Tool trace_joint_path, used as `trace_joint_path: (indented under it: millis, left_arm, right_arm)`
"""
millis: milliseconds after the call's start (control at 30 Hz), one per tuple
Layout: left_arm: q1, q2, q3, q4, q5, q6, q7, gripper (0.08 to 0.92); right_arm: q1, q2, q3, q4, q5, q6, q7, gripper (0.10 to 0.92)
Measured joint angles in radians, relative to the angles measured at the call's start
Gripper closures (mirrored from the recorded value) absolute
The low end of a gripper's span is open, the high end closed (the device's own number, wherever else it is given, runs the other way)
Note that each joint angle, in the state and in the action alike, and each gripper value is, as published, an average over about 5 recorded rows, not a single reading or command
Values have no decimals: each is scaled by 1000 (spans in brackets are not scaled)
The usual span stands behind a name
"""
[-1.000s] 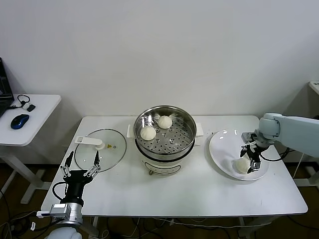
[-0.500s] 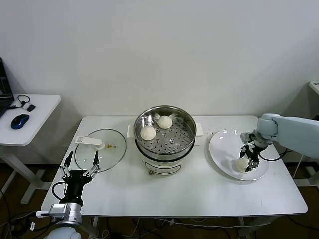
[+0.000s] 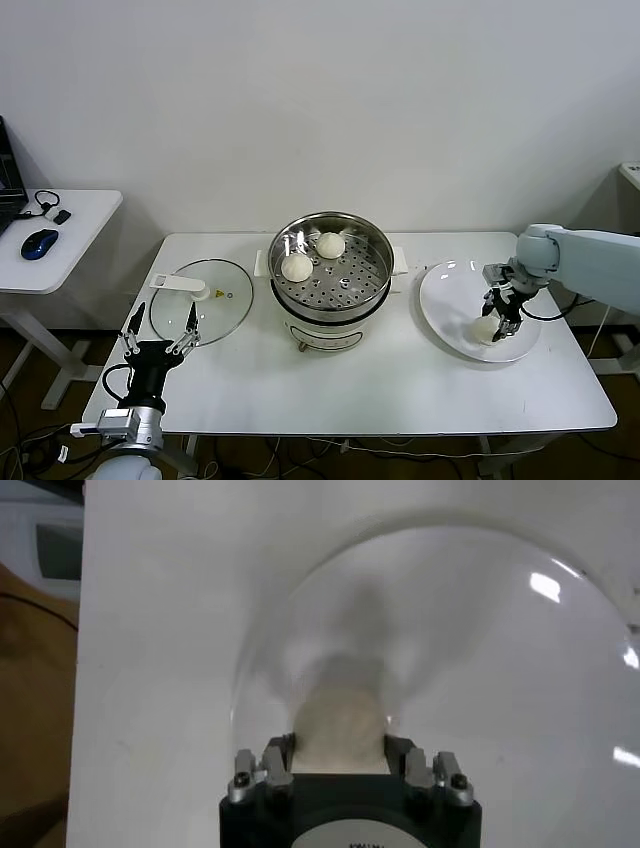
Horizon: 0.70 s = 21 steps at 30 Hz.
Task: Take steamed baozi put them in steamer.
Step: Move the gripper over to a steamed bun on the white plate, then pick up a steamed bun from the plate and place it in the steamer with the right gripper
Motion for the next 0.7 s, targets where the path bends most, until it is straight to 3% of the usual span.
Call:
trace_joint_path:
  millis: [333, 700]
  left_arm:
    - [-1, 7, 3, -5, 0, 1, -1, 177]
    - [-1, 10, 5, -11, 4, 2, -2, 177]
  right_arm:
    - [204, 29, -111, 118, 16, 76, 0, 423]
    - [438, 99, -163, 260, -46, 279, 64, 423]
